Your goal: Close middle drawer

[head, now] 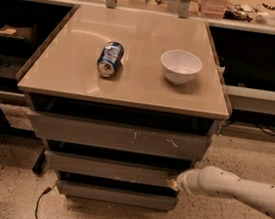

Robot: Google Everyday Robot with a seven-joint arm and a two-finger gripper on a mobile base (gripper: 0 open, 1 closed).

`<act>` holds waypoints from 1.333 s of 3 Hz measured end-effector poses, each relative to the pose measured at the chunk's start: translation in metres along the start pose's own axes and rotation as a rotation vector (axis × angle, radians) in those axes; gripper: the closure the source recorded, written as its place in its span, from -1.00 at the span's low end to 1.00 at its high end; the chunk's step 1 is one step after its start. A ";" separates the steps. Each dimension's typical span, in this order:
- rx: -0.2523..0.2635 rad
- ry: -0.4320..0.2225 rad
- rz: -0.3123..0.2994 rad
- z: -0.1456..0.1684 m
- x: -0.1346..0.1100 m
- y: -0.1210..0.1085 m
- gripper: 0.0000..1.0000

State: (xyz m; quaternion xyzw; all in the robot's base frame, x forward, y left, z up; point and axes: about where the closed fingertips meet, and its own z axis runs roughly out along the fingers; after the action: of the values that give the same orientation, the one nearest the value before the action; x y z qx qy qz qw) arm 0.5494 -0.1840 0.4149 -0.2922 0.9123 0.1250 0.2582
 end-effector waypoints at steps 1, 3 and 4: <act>0.000 0.000 0.000 0.000 0.000 0.000 1.00; 0.000 0.101 0.092 -0.053 0.049 0.004 1.00; 0.089 0.188 0.257 -0.134 0.111 0.007 1.00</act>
Offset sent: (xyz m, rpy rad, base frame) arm -0.0232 -0.0105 0.0091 -0.0017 0.0496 0.0195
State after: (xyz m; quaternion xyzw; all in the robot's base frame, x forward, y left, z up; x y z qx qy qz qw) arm 0.4147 -0.2812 0.4666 -0.1717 0.9670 0.0887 0.1662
